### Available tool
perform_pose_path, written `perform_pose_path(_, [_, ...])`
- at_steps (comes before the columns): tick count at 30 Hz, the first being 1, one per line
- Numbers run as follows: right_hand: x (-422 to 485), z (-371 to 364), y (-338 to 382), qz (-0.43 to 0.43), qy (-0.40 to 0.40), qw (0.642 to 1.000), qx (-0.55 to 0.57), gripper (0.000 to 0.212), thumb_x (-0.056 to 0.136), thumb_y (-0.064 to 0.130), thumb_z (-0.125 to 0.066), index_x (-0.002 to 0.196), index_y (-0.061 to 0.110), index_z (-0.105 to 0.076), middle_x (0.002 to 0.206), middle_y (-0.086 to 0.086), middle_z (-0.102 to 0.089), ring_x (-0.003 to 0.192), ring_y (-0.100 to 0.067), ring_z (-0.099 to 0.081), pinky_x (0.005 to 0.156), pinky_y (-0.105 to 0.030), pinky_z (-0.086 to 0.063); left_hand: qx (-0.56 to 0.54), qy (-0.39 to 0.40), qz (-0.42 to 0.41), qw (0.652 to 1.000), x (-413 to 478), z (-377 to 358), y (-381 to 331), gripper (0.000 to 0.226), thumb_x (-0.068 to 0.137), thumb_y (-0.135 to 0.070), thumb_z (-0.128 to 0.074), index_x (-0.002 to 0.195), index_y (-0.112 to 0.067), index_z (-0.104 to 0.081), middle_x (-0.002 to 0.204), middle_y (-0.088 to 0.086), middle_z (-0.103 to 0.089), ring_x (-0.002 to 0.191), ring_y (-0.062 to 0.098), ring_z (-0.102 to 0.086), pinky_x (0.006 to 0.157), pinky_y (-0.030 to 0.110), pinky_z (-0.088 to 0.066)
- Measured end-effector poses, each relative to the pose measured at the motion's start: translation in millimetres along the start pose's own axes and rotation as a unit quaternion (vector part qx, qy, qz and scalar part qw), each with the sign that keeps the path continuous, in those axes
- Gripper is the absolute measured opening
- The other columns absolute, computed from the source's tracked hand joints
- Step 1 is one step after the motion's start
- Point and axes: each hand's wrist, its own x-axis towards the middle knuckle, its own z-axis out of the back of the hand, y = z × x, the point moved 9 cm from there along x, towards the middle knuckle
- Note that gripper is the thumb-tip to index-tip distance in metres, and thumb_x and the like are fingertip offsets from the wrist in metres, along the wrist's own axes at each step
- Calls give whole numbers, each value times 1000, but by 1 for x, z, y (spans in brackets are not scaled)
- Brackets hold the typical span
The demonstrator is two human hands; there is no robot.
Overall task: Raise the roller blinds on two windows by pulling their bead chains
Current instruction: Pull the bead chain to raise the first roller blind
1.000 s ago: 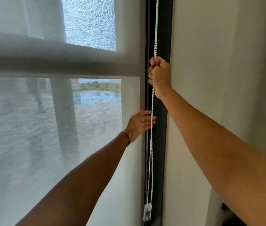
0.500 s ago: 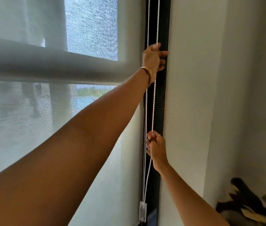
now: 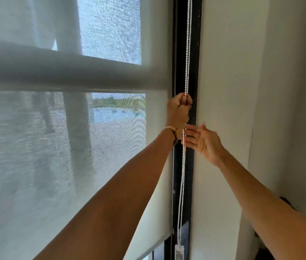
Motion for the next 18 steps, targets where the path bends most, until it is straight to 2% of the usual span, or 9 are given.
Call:
perform_pose_path(3, [14, -2, 47, 42, -5, 998, -41, 45, 102, 32, -21, 111, 10, -59, 114, -12, -65, 104, -26, -64, 95, -39, -49, -5, 21, 14, 1000, -25, -4, 26, 35, 88, 8, -32, 67, -15, -49, 63, 0, -46, 53, 4, -46, 49, 13, -39])
perform_pose_path(6, [29, -9, 84, 60, -2, 997, -50, 45, 103, 25, -21, 125, 2, -52, 117, -13, -64, 106, -26, -64, 96, -38, -50, 39, 43, 19, 998, -46, -8, 50, 28, 87, -6, -35, 65, -18, -47, 61, -1, -42, 55, 8, -38, 50, 16, -32])
perform_pose_path(9, [40, -31, 120, 82, 18, 995, -45, 44, 103, 24, -21, 123, 2, -53, 116, -13, -65, 105, -27, -66, 93, -39, -52, 72, 62, 46, 994, -65, -8, 78, 32, 86, 1, -34, 62, -17, -44, 61, -1, -41, 60, 8, -38, 56, 15, -33])
perform_pose_path(12, [51, -50, 153, 99, 3, 995, -20, 41, 103, 26, -22, 112, 9, -58, 106, -9, -69, 92, -25, -70, 82, -38, -57, 92, 72, 81, 990, -82, 1, 102, 37, 93, 1, -32, 62, -17, -44, 61, -1, -41, 57, 4, -39, 54, 11, -36])
perform_pose_path(14, [54, -58, 162, 90, -35, 994, -49, 37, 102, 25, -25, 108, 13, -59, 99, -5, -69, 80, -20, -67, 71, -33, -55, 103, 78, 95, 987, -93, 7, 112, 38, 94, 1, -31, 63, -17, -44, 62, -2, -42, 55, 0, -40, 55, 8, -38])
perform_pose_path(16, [55, -68, 157, 82, -63, 988, -116, 34, 98, 15, -28, 99, 15, -61, 83, -1, -64, 60, -11, -53, 56, -26, -42, 112, 79, 116, 984, -103, 14, 120, 39, 91, 4, -31, 61, -17, -44, 61, -2, -41, 55, 0, -40, 57, 8, -36])
perform_pose_path(18, [52, -73, 151, 134, -92, 970, -181, 36, 89, 3, -27, 79, 17, -59, 63, 2, -49, 48, -8, -35, 48, -23, -27, 111, 92, 143, 979, -111, 18, 125, 38, 90, 6, -30, 61, -15, -44, 61, -1, -42, 56, 2, -41, 57, 9, -37])
